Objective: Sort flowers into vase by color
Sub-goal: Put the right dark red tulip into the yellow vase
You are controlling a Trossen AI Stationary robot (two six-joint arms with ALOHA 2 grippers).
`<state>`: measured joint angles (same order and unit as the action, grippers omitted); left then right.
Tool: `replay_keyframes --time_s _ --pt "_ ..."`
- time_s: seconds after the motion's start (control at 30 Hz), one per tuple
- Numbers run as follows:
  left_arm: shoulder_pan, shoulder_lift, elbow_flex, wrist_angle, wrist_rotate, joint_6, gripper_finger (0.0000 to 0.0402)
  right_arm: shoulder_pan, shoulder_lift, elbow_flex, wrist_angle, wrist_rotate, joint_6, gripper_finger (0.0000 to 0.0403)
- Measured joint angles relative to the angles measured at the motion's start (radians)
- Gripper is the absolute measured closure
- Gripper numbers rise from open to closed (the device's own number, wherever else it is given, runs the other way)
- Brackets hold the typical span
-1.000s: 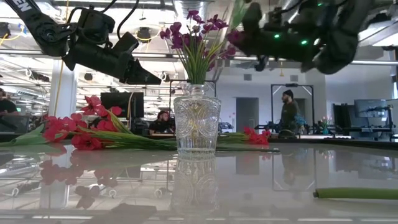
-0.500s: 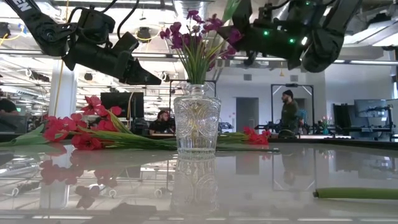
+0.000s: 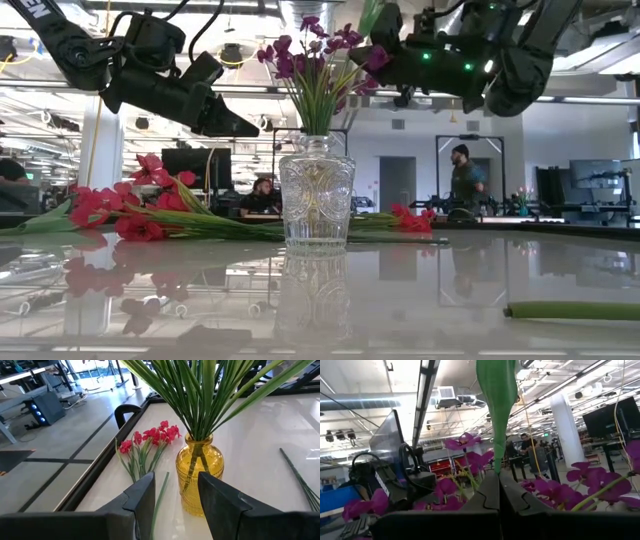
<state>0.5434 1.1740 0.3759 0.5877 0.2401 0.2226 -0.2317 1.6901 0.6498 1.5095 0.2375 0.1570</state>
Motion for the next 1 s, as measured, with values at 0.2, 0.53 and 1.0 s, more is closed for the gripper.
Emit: replay_keyframes --time_s 0.2,0.53,1.0 --pt "0.0 0.0 0.0 0.0 0.0 -0.001 0.0262 0.0 0.0 0.0 -0.018 0.011 0.0 0.0388" --pt "0.0 0.0 0.0 -0.001 0.002 -0.002 0.0262 0.0 0.148 0.049 0.054 0.012 0.024 0.0388" --pt "-0.002 0.0 0.0 -0.021 0.009 0.017 0.0262 0.015 0.177 0.061 -0.081 0.012 -0.005 0.0388"
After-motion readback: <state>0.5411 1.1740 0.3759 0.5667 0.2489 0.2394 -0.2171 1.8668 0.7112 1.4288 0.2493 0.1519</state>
